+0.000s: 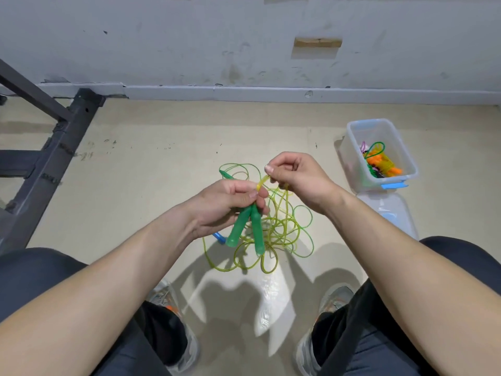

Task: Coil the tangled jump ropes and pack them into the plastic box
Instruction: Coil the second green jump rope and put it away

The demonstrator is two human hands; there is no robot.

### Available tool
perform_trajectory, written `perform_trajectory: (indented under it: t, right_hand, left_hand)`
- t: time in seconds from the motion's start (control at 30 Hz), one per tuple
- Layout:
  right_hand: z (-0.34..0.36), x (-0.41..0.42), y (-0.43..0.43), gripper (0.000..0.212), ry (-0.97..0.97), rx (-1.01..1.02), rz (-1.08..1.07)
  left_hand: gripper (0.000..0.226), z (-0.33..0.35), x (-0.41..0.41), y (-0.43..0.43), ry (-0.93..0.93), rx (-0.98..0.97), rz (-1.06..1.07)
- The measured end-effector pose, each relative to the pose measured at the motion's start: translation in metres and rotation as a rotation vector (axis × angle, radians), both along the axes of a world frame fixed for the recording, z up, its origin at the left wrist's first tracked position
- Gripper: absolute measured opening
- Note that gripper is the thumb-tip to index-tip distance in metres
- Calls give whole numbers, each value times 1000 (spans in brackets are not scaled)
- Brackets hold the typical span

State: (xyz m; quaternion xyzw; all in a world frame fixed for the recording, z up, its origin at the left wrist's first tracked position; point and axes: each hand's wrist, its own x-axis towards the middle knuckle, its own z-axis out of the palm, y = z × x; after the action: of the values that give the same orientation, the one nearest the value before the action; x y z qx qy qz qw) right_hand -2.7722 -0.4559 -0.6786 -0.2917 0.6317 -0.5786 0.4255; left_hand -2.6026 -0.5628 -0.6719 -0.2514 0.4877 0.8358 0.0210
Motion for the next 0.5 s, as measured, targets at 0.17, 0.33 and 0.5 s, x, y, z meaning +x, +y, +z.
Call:
perform_trajectory:
  t: [0.17,0.33,0.5]
  right_hand:
    - [-14,35,2,16,-66,106,1]
    - [-15,67,3,11,263,182,-27]
    - [-13,79,2,24,556,209,48]
  left_hand:
    - [21,-2,-5,-7,65,-56,386]
    - [17,-6,-3,-4,22,23,563]
    - [18,-9,0,-2,-41,-40,551]
